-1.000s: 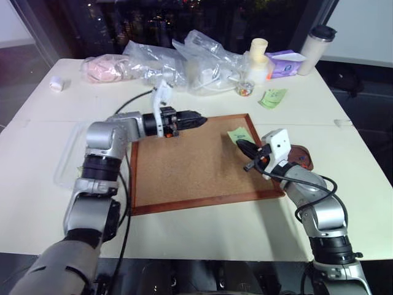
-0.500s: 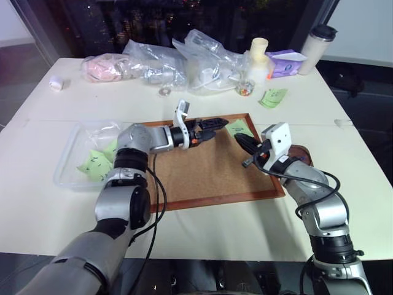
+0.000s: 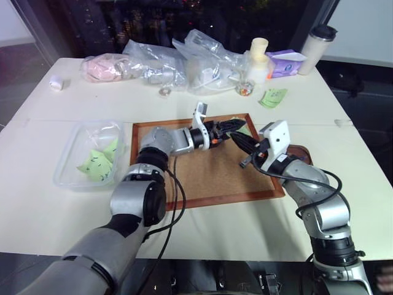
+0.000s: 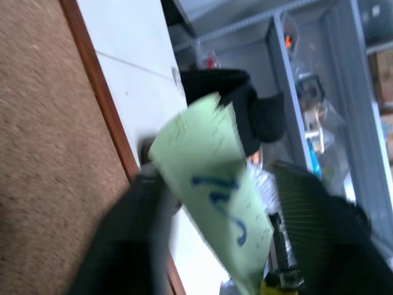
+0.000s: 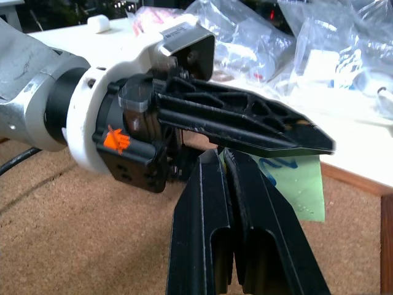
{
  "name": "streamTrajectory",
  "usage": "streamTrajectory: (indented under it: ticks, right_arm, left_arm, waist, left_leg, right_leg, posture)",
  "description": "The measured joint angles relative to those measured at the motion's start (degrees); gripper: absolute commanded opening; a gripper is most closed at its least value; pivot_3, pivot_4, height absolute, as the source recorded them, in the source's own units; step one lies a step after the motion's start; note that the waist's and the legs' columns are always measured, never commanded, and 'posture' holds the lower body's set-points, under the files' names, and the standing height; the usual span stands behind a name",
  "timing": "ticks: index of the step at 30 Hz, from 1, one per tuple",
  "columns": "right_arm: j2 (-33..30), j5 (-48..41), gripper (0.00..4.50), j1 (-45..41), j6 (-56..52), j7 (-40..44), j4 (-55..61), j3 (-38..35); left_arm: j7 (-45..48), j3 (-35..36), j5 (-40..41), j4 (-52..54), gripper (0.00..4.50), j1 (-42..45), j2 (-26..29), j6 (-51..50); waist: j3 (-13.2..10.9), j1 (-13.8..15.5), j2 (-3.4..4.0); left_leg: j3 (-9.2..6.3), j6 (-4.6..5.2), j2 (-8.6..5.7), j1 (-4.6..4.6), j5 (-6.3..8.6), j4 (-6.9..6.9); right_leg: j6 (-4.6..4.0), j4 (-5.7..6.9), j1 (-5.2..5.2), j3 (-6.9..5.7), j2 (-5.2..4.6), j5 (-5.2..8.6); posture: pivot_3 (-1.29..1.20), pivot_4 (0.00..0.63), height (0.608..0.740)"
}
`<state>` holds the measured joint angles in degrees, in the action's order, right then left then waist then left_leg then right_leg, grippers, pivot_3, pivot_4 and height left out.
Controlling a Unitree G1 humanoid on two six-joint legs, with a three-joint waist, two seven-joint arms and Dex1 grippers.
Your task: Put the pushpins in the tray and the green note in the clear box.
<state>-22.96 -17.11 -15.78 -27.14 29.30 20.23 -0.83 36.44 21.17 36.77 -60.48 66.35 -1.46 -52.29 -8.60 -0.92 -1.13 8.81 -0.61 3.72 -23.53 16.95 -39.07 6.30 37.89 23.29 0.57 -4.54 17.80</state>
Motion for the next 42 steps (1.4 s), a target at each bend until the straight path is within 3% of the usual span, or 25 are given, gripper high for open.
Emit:
streamTrajectory:
  ticks: [2,3,12,18,22,25,29,32,36,42]
  right_arm:
    - [0.0,0.0,0.0,0.0,-0.02,-0.16,0.3,0.02]
    - [0.0,0.0,0.0,0.0,-0.02,-0.23,0.4,0.03]
    - [0.53,-1.23,0.0,0.0,-0.51,-1.47,1.24,-0.9]
    - [3.31,-9.61,0.0,-2.12,-5.27,-7.14,5.03,-10.51]
    - [3.23,-13.22,0.0,-1.76,-7.71,-8.97,6.88,-13.21]
    - [2.77,-14.57,0.0,0.03,-8.99,-10.51,7.13,-15.39]
    - [-1.43,-12.28,0.0,4.2,-10.19,-14.1,5.69,-20.04]
    - [-3.54,-9.33,0.0,6.87,-11.26,-16.54,1.78,-22.07]
    - [-4.7,-6.23,0.0,8.79,-11.35,-17.41,-3.99,-22.2]
    - [-5.06,-3.87,0.0,8.32,-9.47,-16.03,-10.56,-20.76]
  left_arm:
    - [0.5,0.14,0.0,-0.64,0.15,0.07,-0.06,0.51]
    - [0.71,0.24,0.03,-0.72,0.06,0.17,-0.15,0.54]
    - [1.29,1.18,-0.07,-1.33,0.06,1.19,-0.66,1.03]
    - [0.38,1.21,-1.29,-2.46,0.06,0.92,0.12,4.09]
    - [-0.11,1.37,-1.56,-2.66,0.06,0.91,0.37,4.65]
    - [2.58,-4.48,-6.2,0.37,0.06,-0.05,0.44,8.56]
    - [14.8,-24.62,-18.81,19.76,0.06,-7.58,4.5,22.38]
    - [19.74,-32.55,-24.84,29.17,0.06,-10.5,8.51,31.58]
    - [25.02,-38.22,-28.23,35.43,0.06,-13.06,11.95,37.52]
    - [29.76,-39.99,-28.48,41.16,0.06,-14.6,14.46,37.92]
  waist:
    - [0.0,0.05,0.0]
    - [0.0,0.05,0.0]
    - [-0.01,-0.01,-0.01]
    - [-0.01,0.11,-0.01]
    - [-0.01,0.11,-0.01]
    - [-0.01,0.23,-0.01]
    - [-0.02,0.29,0.03]
    - [0.0,0.27,0.05]
    - [0.02,0.05,0.11]
    - [0.01,0.18,0.12]
  left_leg:
    - [0.0,0.0,0.0,0.0,0.0,0.0]
    - [0.01,0.0,0.0,0.0,0.0,0.0]
    - [-0.01,0.0,0.0,0.0,0.0,0.0]
    - [-0.02,0.0,0.0,-0.01,0.0,0.01]
    - [-0.01,0.0,0.0,-0.01,0.0,0.02]
    - [-0.02,0.0,-0.02,-0.04,0.0,0.03]
    - [0.05,-0.01,-0.02,-0.04,0.0,0.12]
    - [0.07,-0.02,0.0,-0.01,0.0,0.11]
    - [0.09,-0.01,0.0,0.03,-0.01,0.1]
    - [0.07,0.0,0.0,0.03,0.0,0.07]
  right_leg:
    - [0.0,0.0,0.0,0.0,0.0,0.0]
    - [0.0,0.0,0.0,0.0,0.0,0.0]
    - [0.0,0.0,-0.01,-0.01,0.0,0.0]
    - [0.0,0.0,-0.01,-0.01,-0.01,0.0]
    - [0.0,-0.01,-0.01,-0.01,-0.01,0.0]
    - [0.0,-0.03,-0.01,-0.02,-0.01,0.0]
    - [0.0,-0.11,-0.01,-0.01,-0.01,0.0]
    - [-0.01,-0.11,-0.02,0.0,-0.01,0.0]
    - [-0.01,-0.08,-0.02,0.06,0.0,0.0]
    - [0.0,-0.08,-0.04,0.07,0.0,0.0]
  posture:
    - [0.0,0.15,0.735]
    - [0.0,0.15,0.735]
    - [0.0,0.15,0.735]
    - [0.0,0.15,0.735]
    - [0.0,0.15,0.735]
    - [0.0,0.15,0.735]
    - [0.0,0.15,0.735]
    - [0.0,0.15,0.735]
    - [0.0,0.15,0.735]
    - [0.0,0.15,0.735]
